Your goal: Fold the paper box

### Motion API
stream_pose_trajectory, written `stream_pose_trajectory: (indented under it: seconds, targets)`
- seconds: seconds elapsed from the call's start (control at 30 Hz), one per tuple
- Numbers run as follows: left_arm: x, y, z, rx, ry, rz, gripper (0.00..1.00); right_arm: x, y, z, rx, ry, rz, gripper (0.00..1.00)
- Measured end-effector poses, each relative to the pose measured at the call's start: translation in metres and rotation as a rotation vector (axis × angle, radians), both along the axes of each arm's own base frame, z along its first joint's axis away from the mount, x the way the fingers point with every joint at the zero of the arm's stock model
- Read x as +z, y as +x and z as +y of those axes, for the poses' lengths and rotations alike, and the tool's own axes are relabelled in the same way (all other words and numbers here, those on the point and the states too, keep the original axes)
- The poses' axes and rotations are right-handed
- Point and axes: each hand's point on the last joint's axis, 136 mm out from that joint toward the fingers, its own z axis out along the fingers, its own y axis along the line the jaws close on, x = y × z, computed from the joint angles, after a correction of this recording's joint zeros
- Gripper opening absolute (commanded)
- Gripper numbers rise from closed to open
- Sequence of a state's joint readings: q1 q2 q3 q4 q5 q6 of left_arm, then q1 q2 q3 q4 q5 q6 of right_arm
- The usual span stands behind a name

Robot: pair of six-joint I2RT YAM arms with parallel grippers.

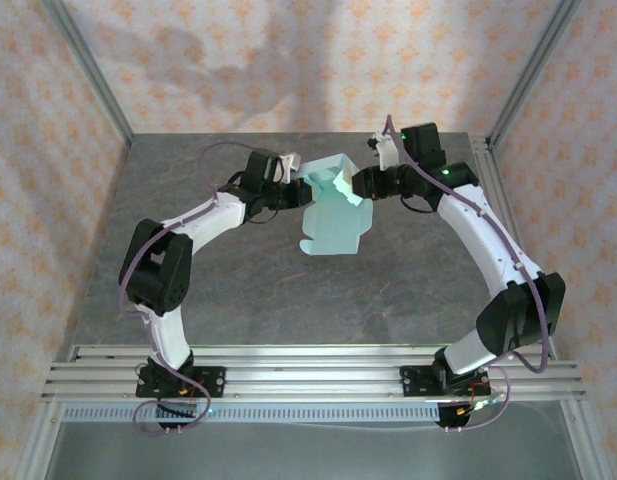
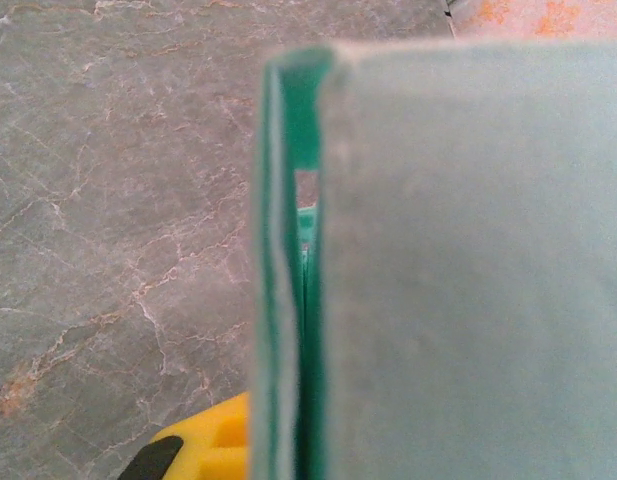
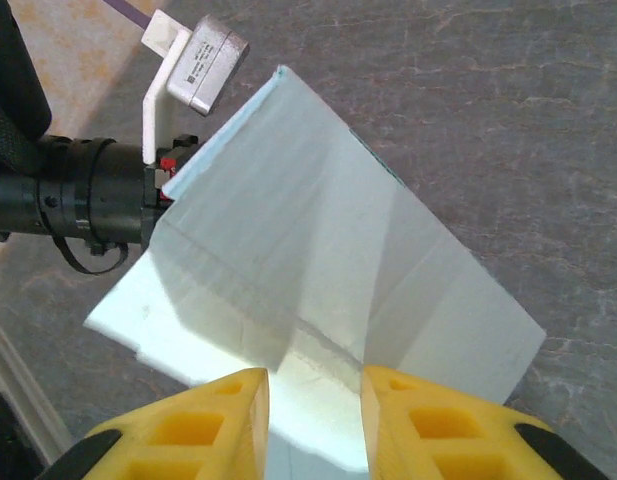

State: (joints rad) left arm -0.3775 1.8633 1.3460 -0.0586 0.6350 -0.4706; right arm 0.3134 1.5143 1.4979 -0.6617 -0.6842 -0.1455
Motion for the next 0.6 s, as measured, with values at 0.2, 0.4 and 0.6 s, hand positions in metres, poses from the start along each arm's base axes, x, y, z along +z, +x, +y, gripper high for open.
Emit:
stream_pose_trajectory:
  seconds: [0.2, 0.4, 0.6]
  targets:
    - [0.0, 0.0, 0.0, 0.0, 0.001, 0.005, 0.0, 0.001, 0.003, 0.003, 0.012, -0.05, -0.06, 0.3]
    - [0.0, -0.001, 0.0, -0.004, 0.0, 0.004, 0.0, -0.003, 0.007, 0.004, 0.015, -0.115, -0.106, 0.36]
    - [-0.002, -0.002, 0.0, -0.009, 0.007, 0.007, 0.0, -0.015, 0.014, 0.014, 0.013, -0.244, -0.167, 0.37]
